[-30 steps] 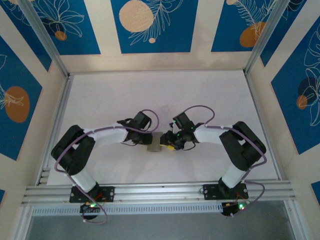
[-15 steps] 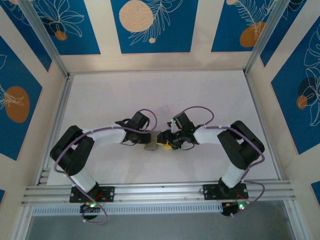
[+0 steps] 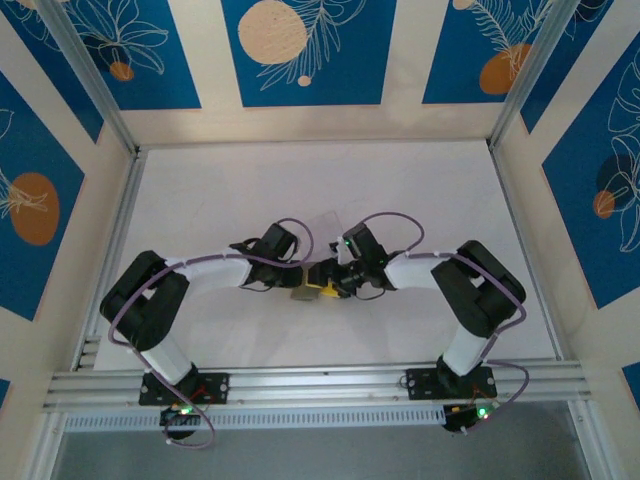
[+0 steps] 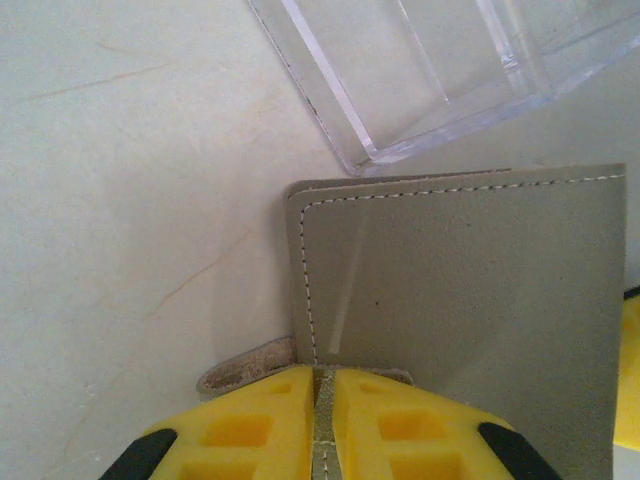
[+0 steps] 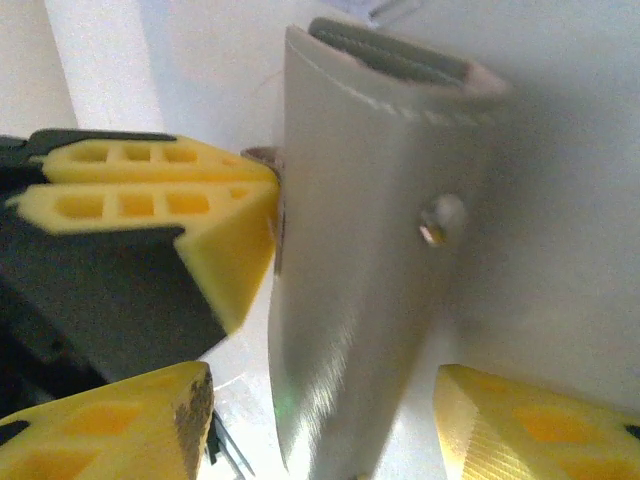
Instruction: Put the credit cards into the card holder
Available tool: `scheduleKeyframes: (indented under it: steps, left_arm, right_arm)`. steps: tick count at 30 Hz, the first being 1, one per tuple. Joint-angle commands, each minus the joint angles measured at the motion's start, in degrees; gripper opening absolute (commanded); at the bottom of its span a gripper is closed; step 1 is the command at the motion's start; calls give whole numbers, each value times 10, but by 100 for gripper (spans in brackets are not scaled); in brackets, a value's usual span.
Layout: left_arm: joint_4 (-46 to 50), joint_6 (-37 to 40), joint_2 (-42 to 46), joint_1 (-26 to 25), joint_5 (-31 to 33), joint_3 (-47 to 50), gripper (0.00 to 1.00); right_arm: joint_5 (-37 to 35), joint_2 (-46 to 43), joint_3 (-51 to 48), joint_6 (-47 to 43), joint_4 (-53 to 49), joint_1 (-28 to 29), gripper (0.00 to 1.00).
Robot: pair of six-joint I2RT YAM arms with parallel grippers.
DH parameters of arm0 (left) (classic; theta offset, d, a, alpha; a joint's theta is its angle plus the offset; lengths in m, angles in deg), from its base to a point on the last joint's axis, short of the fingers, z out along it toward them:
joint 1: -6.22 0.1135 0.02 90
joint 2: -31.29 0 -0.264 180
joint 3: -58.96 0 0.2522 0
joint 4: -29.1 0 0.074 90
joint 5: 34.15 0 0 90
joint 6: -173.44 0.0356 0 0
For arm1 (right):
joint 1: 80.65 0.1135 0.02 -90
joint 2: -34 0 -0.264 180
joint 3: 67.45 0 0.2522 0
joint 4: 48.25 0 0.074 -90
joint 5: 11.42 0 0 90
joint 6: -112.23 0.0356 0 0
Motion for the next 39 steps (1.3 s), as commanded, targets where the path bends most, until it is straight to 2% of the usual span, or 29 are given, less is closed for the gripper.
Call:
scheduleKeyframes:
  steps: [1,3,7,9,11,14,16,19,24,29,33,37,39]
  left_arm:
    - [36,-6,-46,-4,-23,37,14]
    - [35,-6,-44,-4,-24,39,14]
    - [43,-1,-37,-2,-24,36,14]
    - [51,1,-18,3,-24,34,15]
    - [59,0,10,14,-24,35,22]
    - [75,5,53,28,-19,38,30]
    - [87,10,73,32,-10,37,33]
    - [92,11,90,35,-7,39,33]
    - [90,9,90,36,-15,38,33]
    - [89,8,95,36,-19,43,33]
    - [92,8,107,36,-19,45,33]
    - [117,9,143,38,8,45,33]
    - [130,6,176,40,35,52,33]
  right_arm:
    - [15,41,25,-3,-2,11,56]
    - [17,52,27,4,18,12,44]
    - [-6,23,14,6,26,12,9]
    - [-40,-27,-2,-4,-17,9,0]
    - [-82,-97,-17,-21,-98,2,0]
    - [-184,-207,-14,-48,-298,-21,0]
    - [-297,-260,20,-64,-459,-19,0]
    - [-406,-299,59,-62,-612,-6,0]
    - [-537,-274,130,-19,-780,35,0]
    - [-595,-196,191,13,-843,72,0]
    - [-615,-57,261,28,-870,116,2]
    - [-555,44,311,-12,-796,155,27]
    - [-525,83,341,-30,-760,170,34]
